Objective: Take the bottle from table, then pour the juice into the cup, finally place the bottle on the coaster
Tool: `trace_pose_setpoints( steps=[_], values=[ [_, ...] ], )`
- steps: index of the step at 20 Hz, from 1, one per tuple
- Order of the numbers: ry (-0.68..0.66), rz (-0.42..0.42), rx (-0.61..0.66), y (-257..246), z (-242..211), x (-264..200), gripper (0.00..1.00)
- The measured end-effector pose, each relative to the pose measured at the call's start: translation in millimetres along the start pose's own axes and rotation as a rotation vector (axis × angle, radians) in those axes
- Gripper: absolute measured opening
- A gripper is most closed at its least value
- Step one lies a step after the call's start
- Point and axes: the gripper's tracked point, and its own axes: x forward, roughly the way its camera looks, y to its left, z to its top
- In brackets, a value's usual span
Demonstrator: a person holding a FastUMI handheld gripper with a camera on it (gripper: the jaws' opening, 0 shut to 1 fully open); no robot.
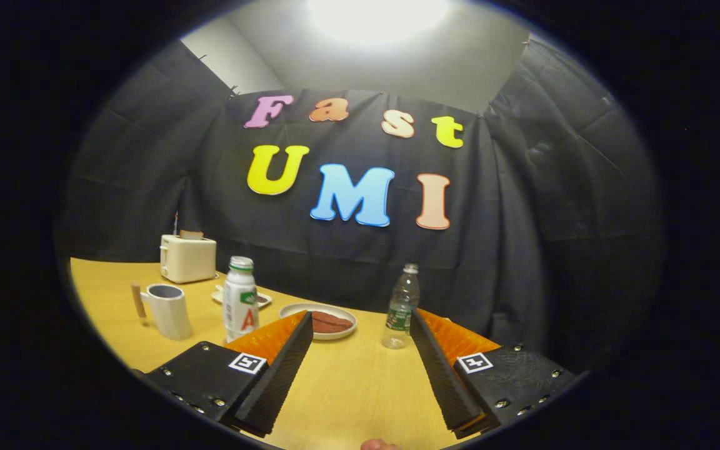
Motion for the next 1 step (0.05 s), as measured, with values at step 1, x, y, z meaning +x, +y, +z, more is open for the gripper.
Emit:
trace_pose_setpoints(
  steps=[1],
  values=[
    [0.007,-0.013,0.016,-8.9,-11.5,2.7,0.96]
  ],
)
